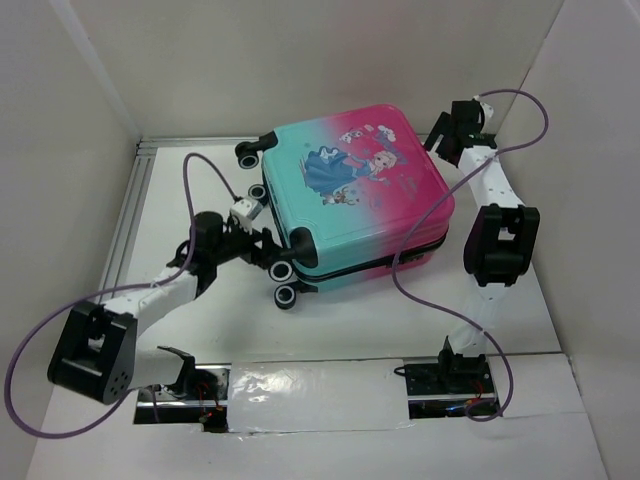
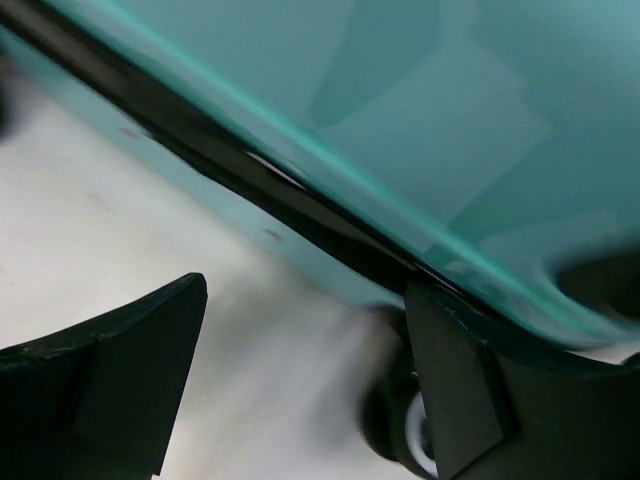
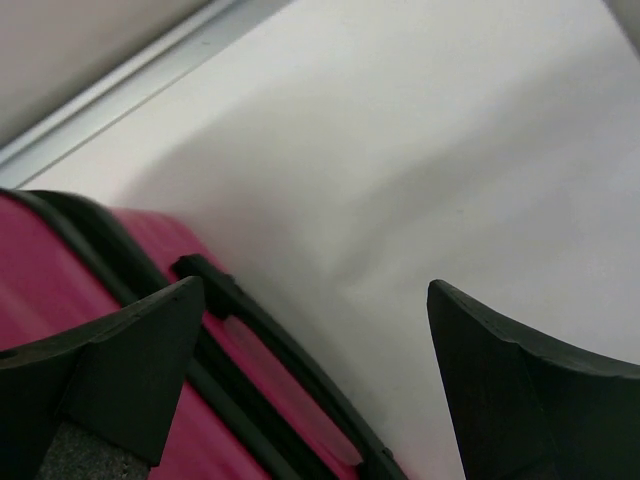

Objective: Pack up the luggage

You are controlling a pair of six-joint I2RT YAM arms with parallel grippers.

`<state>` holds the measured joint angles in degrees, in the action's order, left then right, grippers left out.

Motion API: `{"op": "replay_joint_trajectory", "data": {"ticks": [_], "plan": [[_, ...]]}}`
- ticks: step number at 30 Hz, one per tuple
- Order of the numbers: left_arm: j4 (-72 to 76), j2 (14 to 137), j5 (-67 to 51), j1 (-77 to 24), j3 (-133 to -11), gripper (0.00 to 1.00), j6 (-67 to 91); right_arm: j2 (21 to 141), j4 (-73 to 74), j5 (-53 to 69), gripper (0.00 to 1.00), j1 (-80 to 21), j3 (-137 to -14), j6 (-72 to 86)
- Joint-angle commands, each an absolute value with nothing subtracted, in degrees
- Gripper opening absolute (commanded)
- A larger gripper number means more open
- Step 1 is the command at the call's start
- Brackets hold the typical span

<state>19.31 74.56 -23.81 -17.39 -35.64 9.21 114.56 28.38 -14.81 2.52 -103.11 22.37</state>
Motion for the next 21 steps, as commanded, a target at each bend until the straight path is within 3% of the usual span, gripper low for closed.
{"op": "replay_joint_trajectory", "data": {"ticks": [1,11,21], "plan": [[33.79,68.22,-39.27,-18.54,-26.58,0.93,13.96,110.75,29.27,1.57,1.0,1.4,-105.56,20.65],[35.92,59.16,-39.19,-19.07,-17.32,0.92,15.37,100.11,28.04,6.94,1.0,1.32,-101.61,16.79],[39.19,62.67,-35.96,-21.96,-20.13,0.9,15.91,93.52,28.75,5.89,1.0,-6.41,-97.13,13.01]]}}
